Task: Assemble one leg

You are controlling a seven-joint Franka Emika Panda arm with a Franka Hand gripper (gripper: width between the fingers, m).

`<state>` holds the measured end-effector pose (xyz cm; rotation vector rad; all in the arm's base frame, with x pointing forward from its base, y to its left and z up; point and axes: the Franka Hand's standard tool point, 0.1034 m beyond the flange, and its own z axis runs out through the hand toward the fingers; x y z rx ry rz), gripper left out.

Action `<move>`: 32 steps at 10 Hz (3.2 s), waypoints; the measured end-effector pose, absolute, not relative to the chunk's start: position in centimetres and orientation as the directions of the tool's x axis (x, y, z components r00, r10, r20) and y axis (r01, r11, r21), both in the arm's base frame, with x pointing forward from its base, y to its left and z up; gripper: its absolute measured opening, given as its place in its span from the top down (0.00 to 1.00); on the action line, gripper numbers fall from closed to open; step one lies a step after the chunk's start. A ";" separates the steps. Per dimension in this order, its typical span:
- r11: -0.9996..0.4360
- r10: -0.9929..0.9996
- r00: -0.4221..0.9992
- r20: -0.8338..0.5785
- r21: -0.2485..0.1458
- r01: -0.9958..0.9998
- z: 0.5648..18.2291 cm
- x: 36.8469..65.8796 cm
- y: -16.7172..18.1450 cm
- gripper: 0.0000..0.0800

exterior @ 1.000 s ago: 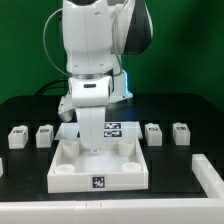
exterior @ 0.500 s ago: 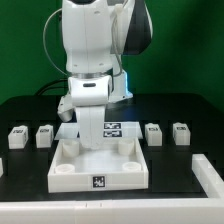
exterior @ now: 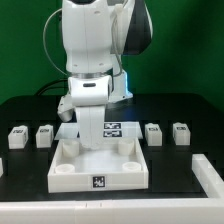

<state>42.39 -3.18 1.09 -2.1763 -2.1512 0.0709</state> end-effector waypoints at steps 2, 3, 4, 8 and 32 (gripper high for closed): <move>-0.046 0.998 0.049 0.034 -0.076 0.996 1.0 44.0 -0.7 0.92; -0.048 0.998 0.050 0.042 -0.066 0.997 1.0 45.0 1.0 0.92; -0.044 0.998 0.047 0.049 -0.057 0.997 1.0 45.9 2.3 0.92; -0.077 0.995 0.080 0.064 -0.040 0.996 1.1 47.7 6.3 0.92; -0.499 0.867 0.498 0.031 0.009 0.867 6.7 44.3 9.5 0.19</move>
Offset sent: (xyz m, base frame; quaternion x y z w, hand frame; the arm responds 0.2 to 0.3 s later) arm 0.0331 0.0593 -0.0042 0.0047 0.0153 -0.0080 0.9998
